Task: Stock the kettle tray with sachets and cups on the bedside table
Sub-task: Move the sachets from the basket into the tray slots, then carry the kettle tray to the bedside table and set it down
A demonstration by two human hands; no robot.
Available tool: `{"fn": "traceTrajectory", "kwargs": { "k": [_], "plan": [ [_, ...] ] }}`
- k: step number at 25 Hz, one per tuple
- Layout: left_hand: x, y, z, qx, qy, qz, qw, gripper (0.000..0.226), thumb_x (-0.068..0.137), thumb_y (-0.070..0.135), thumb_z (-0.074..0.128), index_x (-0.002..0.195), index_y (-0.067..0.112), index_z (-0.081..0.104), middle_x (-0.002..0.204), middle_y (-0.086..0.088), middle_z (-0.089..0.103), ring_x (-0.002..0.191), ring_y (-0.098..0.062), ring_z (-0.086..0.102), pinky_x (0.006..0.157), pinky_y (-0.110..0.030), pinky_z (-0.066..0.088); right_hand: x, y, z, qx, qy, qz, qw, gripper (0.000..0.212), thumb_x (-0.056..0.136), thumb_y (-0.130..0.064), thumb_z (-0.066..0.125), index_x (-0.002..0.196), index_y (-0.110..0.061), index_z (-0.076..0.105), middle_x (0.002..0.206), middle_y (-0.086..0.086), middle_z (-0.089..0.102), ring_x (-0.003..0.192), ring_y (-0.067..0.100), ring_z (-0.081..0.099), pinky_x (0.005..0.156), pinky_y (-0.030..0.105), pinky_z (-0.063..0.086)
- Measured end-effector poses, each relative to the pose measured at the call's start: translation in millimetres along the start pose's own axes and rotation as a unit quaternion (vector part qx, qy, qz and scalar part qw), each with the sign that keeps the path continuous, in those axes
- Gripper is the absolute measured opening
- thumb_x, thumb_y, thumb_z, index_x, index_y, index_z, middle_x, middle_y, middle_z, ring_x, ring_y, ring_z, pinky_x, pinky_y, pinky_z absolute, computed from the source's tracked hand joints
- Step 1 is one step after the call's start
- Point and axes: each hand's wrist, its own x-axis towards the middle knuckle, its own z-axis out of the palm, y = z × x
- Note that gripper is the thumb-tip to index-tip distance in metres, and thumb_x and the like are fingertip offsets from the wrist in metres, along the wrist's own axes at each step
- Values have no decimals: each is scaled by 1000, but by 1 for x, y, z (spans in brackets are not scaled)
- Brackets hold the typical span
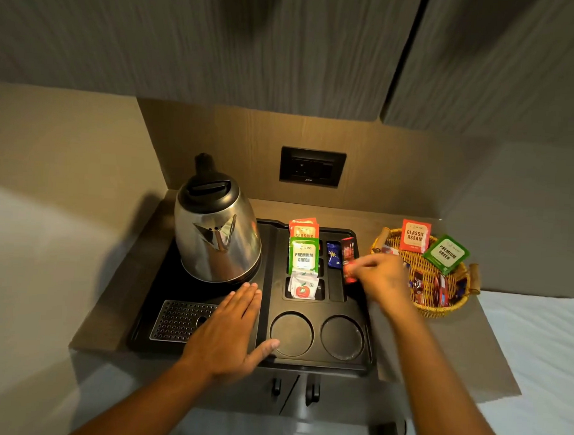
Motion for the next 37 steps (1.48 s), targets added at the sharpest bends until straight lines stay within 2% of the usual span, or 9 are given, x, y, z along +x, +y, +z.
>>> {"fn": "traceTrajectory", "kwargs": {
  "k": [4, 9, 13, 15, 18, 24, 30, 33, 37],
  "plan": [
    [0, 0, 0, 1, -1, 0, 1000, 96, 87, 82, 11, 155, 15, 0, 163, -3, -2, 147, -13, -13, 118, -33, -4, 5, -1, 41, -81, 0, 50, 995, 16, 73, -15, 79, 58, -15, 72, 67, 5, 68, 68, 19, 64, 69, 38, 56],
    [-1, 2, -3, -34, 1, 0, 999, 93, 88, 78, 15, 155, 15, 6, 163, -2, 4, 148, -14, -4, 120, -34, 6, -3, 17, 19, -146, 85, -50, 984, 25, 81, -31, 71, 61, -17, 66, 58, 0, 59, 55, 12, 53, 51, 26, 40],
    [-16, -21, -16, -133, 192, -98, 967, 58, 92, 54, 46, 134, 15, 52, 132, -6, 57, 123, -20, 49, 97, -32, 45, -10, 48, 20, -212, 75, -52, 973, 31, 91, -36, 56, 83, -8, 66, 67, 4, 56, 59, 18, 51, 54, 28, 38],
    [-15, -58, -29, -79, 271, -190, 940, 38, 91, 34, 57, 116, 7, 60, 110, -14, 62, 103, -27, 54, 83, -38, 47, -7, 54, 30, -234, 66, -68, 968, 40, 93, -38, 48, 84, -4, 67, 68, 9, 56, 62, 25, 51, 59, 31, 40],
    [-3, -107, -52, -55, 191, -337, 920, 29, 93, 25, 61, 109, 1, 58, 105, -21, 60, 96, -34, 55, 75, -38, 42, -1, 51, 39, -238, 71, -72, 966, 48, 95, -41, 40, 82, -3, 65, 67, 13, 54, 60, 26, 46, 59, 32, 38],
    [38, -130, -54, -121, 20, -428, 895, 46, 106, 37, 34, 113, 1, 62, 117, -21, 64, 105, -34, 60, 82, -33, 42, 3, 54, 48, -222, 122, -59, 965, 47, 95, -45, 35, 62, -16, 50, 57, 4, 50, 51, 19, 48, 49, 28, 36],
    [26, -135, -56, -98, 66, -426, 897, 39, 108, 21, 23, 130, 7, 53, 131, -13, 57, 119, -28, 54, 96, -36, 43, -6, 42, 53, -219, 138, -54, 965, 41, 95, -39, 40, 69, -12, 58, 61, 5, 52, 59, 24, 53, 54, 32, 41],
    [16, -132, -94, -174, 118, -434, 876, 37, 105, 28, 42, 98, 1, 66, 101, -20, 67, 99, -37, 61, 78, -39, 46, -18, 29, 51, -222, 157, -53, 961, 43, 95, -38, 42, 73, -8, 63, 59, 5, 51, 56, 24, 51, 51, 30, 39],
    [11, -111, -127, -158, 152, -375, 901, 42, 103, 27, 49, 63, 14, 50, 63, -7, 51, 67, -28, 56, 58, -33, 34, -40, 23, 18, -188, 203, -56, 959, 45, 96, -37, 41, 77, -4, 65, 64, 9, 55, 61, 28, 54, 55, 33, 41]
  ]
}}
